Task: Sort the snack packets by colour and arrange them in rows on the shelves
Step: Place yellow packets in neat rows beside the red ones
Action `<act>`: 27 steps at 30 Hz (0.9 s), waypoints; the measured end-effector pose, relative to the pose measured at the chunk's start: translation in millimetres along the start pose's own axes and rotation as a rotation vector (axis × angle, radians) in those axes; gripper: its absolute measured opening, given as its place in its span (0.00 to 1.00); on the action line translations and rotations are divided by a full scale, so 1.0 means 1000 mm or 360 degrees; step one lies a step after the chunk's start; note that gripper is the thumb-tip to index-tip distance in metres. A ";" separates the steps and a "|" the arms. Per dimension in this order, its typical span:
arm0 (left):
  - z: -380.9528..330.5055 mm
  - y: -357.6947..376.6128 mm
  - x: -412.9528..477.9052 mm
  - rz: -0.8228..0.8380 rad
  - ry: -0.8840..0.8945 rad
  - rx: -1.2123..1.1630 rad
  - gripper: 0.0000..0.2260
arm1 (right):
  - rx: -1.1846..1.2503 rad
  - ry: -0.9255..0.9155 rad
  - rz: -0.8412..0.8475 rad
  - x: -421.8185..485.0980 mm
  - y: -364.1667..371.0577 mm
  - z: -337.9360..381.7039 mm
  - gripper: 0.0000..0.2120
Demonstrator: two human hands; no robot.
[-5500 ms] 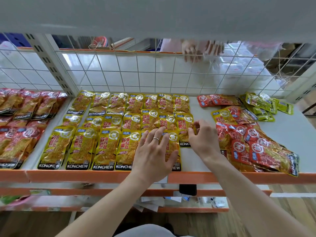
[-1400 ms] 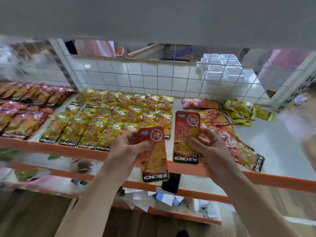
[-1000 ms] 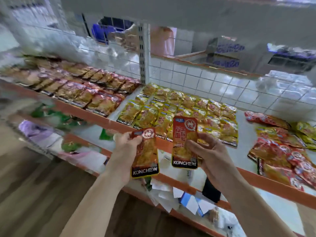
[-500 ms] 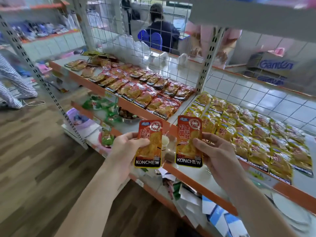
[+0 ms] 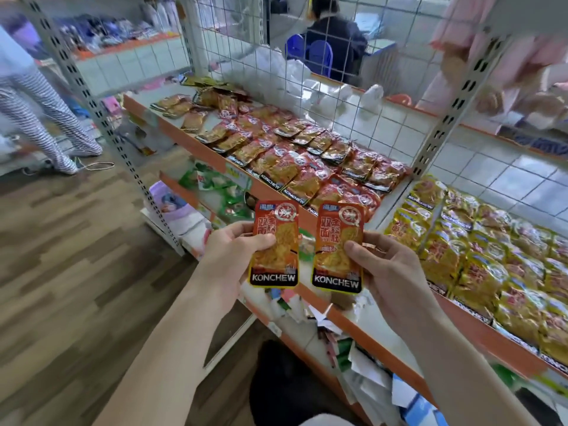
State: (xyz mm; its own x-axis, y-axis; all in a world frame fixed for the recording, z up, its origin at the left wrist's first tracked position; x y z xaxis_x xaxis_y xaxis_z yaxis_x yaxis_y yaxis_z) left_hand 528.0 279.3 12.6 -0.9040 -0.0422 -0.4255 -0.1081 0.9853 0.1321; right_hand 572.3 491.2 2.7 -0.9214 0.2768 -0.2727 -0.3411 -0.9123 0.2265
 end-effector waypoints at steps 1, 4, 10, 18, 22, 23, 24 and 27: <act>-0.004 -0.003 0.009 -0.0011 -0.0003 0.0000 0.08 | 0.0005 0.0008 0.0014 0.008 0.007 -0.001 0.13; -0.017 -0.009 0.039 -0.0028 -0.0011 0.0018 0.10 | -0.0024 0.0014 0.0036 0.034 0.029 -0.003 0.19; -0.045 -0.014 0.099 -0.0034 -0.0009 0.0101 0.10 | -0.0025 0.0038 0.0013 0.085 0.064 0.001 0.17; -0.086 -0.021 0.169 -0.0044 -0.0035 0.0184 0.09 | -0.0046 0.0076 -0.0010 0.155 0.101 0.011 0.16; -0.101 -0.028 0.197 -0.0057 -0.0037 0.0177 0.11 | -0.0051 0.0027 0.0019 0.186 0.124 0.021 0.14; -0.104 -0.029 0.203 -0.0063 -0.0030 0.0169 0.10 | -0.0053 0.0014 0.0027 0.192 0.129 0.023 0.11; -0.107 -0.031 0.209 -0.0072 -0.0022 0.0161 0.10 | -0.0052 0.0006 0.0030 0.198 0.133 0.024 0.09; -0.115 -0.034 0.225 -0.0075 -0.0001 0.0138 0.08 | -0.0082 -0.0007 0.0015 0.211 0.144 0.024 0.10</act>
State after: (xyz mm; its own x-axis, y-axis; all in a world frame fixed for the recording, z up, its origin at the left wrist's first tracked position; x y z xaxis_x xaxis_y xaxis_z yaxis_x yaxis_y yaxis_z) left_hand 280.5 217.2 15.2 -0.8985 -0.0889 -0.4299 -0.1144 0.9929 0.0337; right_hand 323.8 425.2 0.5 -0.9254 0.2691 -0.2668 -0.3222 -0.9293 0.1803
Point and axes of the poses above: each hand's wrist, its own x-axis towards the middle knuckle, its own y-axis out of the palm, z = x × y, the point moved 1 cm from there along x, towards the middle knuckle, and after that the axes turned 4 degrees about -z, right-handed, at the moved point
